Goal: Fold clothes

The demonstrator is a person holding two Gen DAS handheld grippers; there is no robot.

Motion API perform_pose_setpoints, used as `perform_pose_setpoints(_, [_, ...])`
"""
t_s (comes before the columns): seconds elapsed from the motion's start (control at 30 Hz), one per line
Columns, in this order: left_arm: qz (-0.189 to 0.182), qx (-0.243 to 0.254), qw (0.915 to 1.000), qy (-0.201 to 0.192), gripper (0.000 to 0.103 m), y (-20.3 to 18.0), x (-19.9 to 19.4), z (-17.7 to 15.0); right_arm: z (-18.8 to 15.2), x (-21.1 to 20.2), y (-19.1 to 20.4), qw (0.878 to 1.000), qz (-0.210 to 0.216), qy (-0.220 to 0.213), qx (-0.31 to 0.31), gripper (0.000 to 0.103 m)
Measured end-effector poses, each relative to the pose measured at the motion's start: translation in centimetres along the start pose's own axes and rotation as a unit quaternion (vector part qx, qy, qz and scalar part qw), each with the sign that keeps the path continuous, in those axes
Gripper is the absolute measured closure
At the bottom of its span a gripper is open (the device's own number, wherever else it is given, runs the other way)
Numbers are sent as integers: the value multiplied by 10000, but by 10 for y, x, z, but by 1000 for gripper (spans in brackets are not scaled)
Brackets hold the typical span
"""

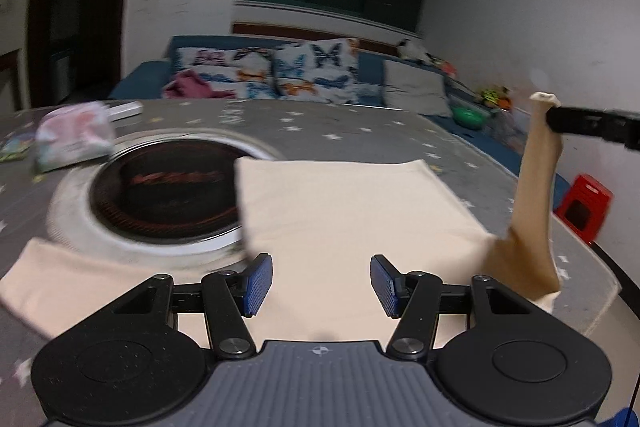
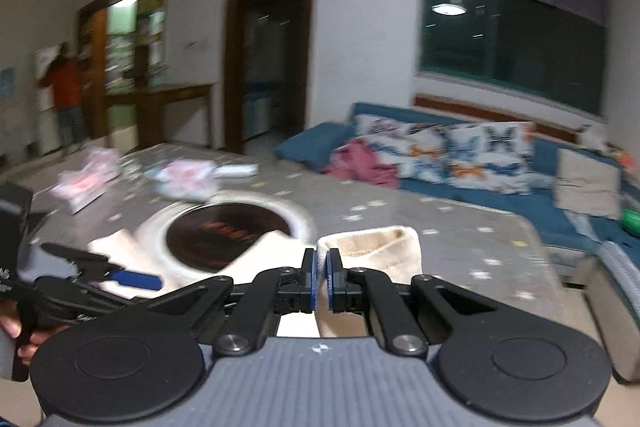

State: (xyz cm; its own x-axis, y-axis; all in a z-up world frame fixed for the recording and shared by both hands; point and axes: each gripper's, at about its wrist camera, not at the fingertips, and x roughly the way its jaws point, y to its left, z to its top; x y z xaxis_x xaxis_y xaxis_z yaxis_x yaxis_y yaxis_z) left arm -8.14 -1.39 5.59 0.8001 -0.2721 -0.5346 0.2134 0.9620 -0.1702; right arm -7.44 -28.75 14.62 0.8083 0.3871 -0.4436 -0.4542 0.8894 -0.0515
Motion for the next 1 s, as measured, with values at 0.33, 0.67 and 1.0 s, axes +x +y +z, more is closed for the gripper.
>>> perform_pose_setpoints(0.33, [227,-242,9994,76,45,24,-13,-16,-16,59,81,9879,1247,702,-590,94])
perform_pose_setpoints(0.67, [-180,69,9997,150,47,-3,0,-15,-51,28,22,9928,562,1051,-141,88])
perform_pose_setpoints(1.0, [-190,383,9981,440,58,-25,27,-18,-107,13,-30,9858,-76,1612,465,88])
